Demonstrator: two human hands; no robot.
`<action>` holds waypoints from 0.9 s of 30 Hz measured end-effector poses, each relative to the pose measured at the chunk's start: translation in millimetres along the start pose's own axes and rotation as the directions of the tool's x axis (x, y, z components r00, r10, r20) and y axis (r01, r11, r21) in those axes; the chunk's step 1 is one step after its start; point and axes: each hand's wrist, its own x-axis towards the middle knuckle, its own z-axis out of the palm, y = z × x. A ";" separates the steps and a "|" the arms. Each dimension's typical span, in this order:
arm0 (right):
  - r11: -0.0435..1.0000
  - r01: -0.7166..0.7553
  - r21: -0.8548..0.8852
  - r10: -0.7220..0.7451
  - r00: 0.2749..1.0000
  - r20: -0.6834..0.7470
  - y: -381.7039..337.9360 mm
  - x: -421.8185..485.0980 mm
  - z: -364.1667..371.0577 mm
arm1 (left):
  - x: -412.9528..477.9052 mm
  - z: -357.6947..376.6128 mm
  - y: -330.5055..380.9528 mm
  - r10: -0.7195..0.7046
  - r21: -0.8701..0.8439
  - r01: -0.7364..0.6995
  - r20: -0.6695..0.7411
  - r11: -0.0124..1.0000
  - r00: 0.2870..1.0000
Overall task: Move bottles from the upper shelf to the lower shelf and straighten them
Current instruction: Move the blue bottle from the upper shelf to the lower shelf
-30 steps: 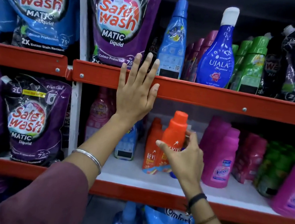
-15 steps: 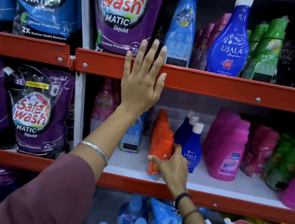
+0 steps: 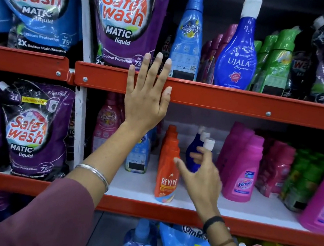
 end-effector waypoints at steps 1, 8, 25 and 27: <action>0.999 0.034 0.029 -0.032 0.997 -0.068 -6.2 5.3 -13.4 | -0.7 -0.3 2.7 -0.023 -0.010 0.023 0.009 1.000 1.000; 0.934 0.347 0.088 -0.269 0.843 -0.467 -60.8 69.1 -101.5 | 3.0 0.7 40.6 -0.118 -0.045 0.120 0.056 0.992 0.992; 0.891 0.170 0.421 -0.161 0.985 -0.057 -77.2 179.5 -128.1 | 7.6 15.9 79.7 -0.068 -0.034 0.069 0.023 0.997 0.997; 0.865 0.198 0.461 -0.159 0.980 -0.123 -80.5 175.5 -132.5 | 9.8 16.8 79.2 -0.070 -0.043 0.070 0.006 0.997 0.998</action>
